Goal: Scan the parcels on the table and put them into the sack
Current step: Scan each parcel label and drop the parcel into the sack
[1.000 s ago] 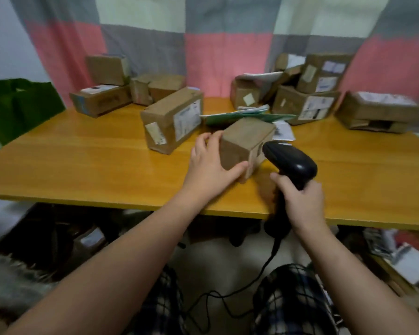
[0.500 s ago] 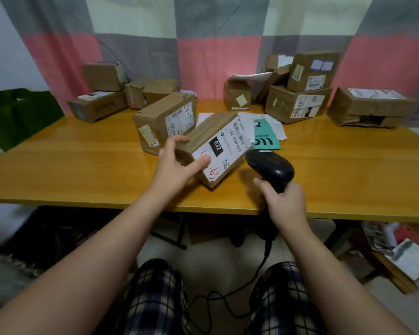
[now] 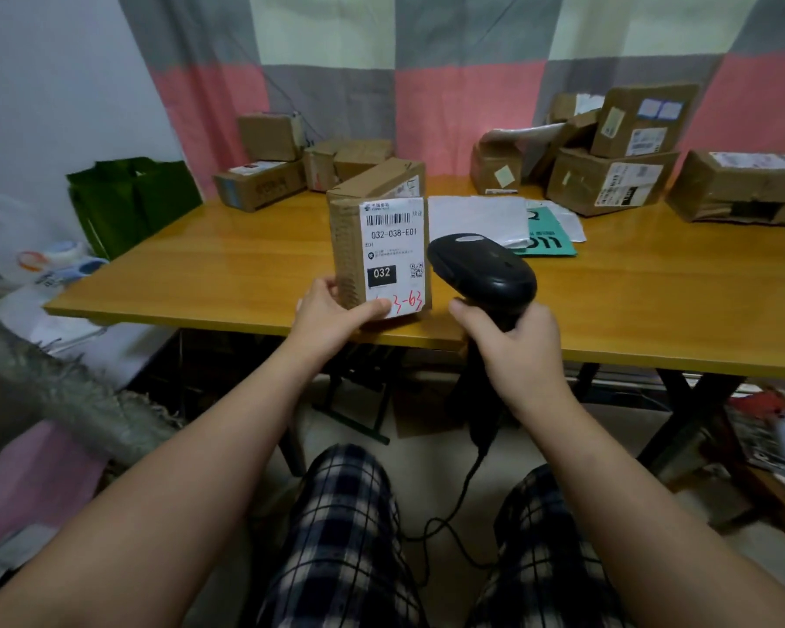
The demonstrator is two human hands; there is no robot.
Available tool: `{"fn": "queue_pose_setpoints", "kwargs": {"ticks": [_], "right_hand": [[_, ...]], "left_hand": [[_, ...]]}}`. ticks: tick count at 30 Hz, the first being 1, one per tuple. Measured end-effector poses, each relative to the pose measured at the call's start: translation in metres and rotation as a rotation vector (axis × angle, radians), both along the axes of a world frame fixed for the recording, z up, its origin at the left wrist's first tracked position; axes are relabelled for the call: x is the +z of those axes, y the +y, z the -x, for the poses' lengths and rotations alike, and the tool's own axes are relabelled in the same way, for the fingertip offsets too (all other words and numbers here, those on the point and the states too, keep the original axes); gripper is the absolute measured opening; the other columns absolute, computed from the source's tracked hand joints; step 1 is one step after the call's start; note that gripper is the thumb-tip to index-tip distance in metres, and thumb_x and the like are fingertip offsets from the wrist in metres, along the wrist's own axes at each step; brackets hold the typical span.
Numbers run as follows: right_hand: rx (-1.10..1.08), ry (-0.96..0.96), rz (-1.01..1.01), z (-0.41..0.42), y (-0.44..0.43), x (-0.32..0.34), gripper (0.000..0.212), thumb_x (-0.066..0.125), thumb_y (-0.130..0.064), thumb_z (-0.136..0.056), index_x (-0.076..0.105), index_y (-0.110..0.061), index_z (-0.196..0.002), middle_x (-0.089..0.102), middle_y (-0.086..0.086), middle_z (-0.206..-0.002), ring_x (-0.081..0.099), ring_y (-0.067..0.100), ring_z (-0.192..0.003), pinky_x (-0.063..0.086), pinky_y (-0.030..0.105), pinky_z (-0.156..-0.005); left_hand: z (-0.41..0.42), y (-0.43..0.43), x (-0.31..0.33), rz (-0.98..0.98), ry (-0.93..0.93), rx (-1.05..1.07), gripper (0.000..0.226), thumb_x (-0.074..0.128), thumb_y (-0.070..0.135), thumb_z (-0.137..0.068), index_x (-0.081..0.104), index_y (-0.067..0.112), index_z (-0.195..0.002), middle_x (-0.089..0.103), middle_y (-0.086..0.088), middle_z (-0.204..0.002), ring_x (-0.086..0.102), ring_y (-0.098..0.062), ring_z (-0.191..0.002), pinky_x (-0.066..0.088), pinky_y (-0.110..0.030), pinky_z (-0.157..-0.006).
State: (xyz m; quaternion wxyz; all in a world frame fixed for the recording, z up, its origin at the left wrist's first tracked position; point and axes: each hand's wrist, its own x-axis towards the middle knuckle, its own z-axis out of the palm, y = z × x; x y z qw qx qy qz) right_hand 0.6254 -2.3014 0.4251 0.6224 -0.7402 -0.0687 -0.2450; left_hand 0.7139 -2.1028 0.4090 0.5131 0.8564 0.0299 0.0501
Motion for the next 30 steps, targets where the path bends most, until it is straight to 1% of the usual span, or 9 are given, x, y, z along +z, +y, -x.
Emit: {"fn": "queue_pose_setpoints", "kwargs": {"ticks": [3,6,9,12,19,22,24,27,30], "right_hand": [[-0.001,0.006,0.057,0.004,0.01,0.002,0.017,0.075,-0.019,-0.081,0.064,-0.023,-0.068,0.055,-0.014,-0.053,0.051,-0.005,-0.054,0.038,0.011,-0.052],[0.01,0.006,0.076,0.005,0.014,0.004,0.02,0.076,-0.023,-0.079,0.065,-0.01,-0.067,0.057,-0.005,-0.055,0.048,0.001,-0.052,0.037,0.016,-0.051],[0.005,-0.012,0.072,0.004,0.015,0.008,0.02,0.07,-0.033,-0.072,0.062,-0.018,-0.061,0.055,-0.013,-0.051,0.047,-0.001,-0.051,0.037,0.015,-0.051],[0.008,-0.011,0.085,0.003,0.016,0.011,0.017,0.066,-0.033,-0.072,0.058,-0.026,-0.058,0.053,-0.02,-0.047,0.049,-0.003,-0.049,0.036,0.01,-0.049],[0.013,-0.002,0.077,0.003,0.011,0.005,0.025,0.072,-0.015,-0.082,0.06,-0.017,-0.06,0.052,-0.008,-0.048,0.05,0.004,-0.049,0.039,0.019,-0.05],[0.014,-0.006,0.072,0.006,0.011,0.006,0.024,0.07,-0.022,-0.079,0.06,-0.009,-0.061,0.053,0.0,-0.052,0.051,0.012,-0.053,0.038,0.026,-0.05],[0.018,0.008,0.064,0.007,0.012,0.007,0.024,0.069,-0.026,-0.077,0.061,-0.01,-0.061,0.054,0.002,-0.052,0.053,0.018,-0.053,0.039,0.028,-0.049],[0.042,0.017,0.081,0.008,0.013,0.008,0.018,0.072,-0.02,-0.081,0.064,-0.011,-0.068,0.056,0.004,-0.055,0.053,0.015,-0.055,0.041,0.028,-0.052],[0.091,0.05,0.064,0.009,0.018,0.006,0.014,0.073,-0.016,-0.083,0.066,-0.013,-0.07,0.061,0.01,-0.059,0.06,0.029,-0.061,0.049,0.038,-0.058]], "left_hand": [[0.004,0.004,0.0,0.062,0.0,0.001,0.089,0.078,0.063,-0.044,0.045,0.025,-0.118,0.062,0.004,-0.118,0.053,-0.019,-0.119,0.044,-0.045,-0.102],[0.005,0.005,0.0,0.075,-0.006,0.005,0.098,0.076,0.067,-0.039,0.047,0.022,-0.122,0.062,0.004,-0.116,0.053,-0.02,-0.12,0.043,-0.045,-0.103],[0.003,0.005,0.0,0.059,0.002,-0.003,0.108,0.075,0.069,-0.038,0.045,0.02,-0.13,0.061,0.004,-0.121,0.05,-0.021,-0.123,0.043,-0.046,-0.103],[0.001,0.003,-0.001,0.048,-0.002,-0.004,0.1,0.076,0.065,-0.045,0.045,0.021,-0.13,0.06,0.004,-0.122,0.049,-0.022,-0.124,0.042,-0.047,-0.103],[-0.006,0.0,-0.003,0.033,-0.019,-0.022,0.092,0.079,0.056,-0.06,0.041,0.02,-0.135,0.056,0.002,-0.129,0.045,-0.024,-0.127,0.04,-0.048,-0.104],[-0.007,-0.002,-0.004,0.027,-0.02,-0.017,0.098,0.075,0.062,-0.052,0.041,0.02,-0.134,0.057,0.003,-0.127,0.046,-0.024,-0.126,0.04,-0.047,-0.104],[-0.008,-0.003,-0.005,0.028,-0.022,-0.014,0.1,0.074,0.064,-0.049,0.042,0.021,-0.133,0.058,0.003,-0.127,0.046,-0.024,-0.126,0.041,-0.047,-0.104],[-0.006,-0.003,-0.006,0.07,-0.041,0.009,0.1,0.075,0.063,-0.047,0.044,0.019,-0.131,0.059,0.002,-0.124,0.047,-0.023,-0.125,0.041,-0.047,-0.104],[0.005,0.003,-0.005,0.128,-0.076,0.045,0.102,0.074,0.066,-0.043,0.045,0.02,-0.129,0.058,0.003,-0.121,0.05,-0.023,-0.123,0.043,-0.046,-0.103]]}}
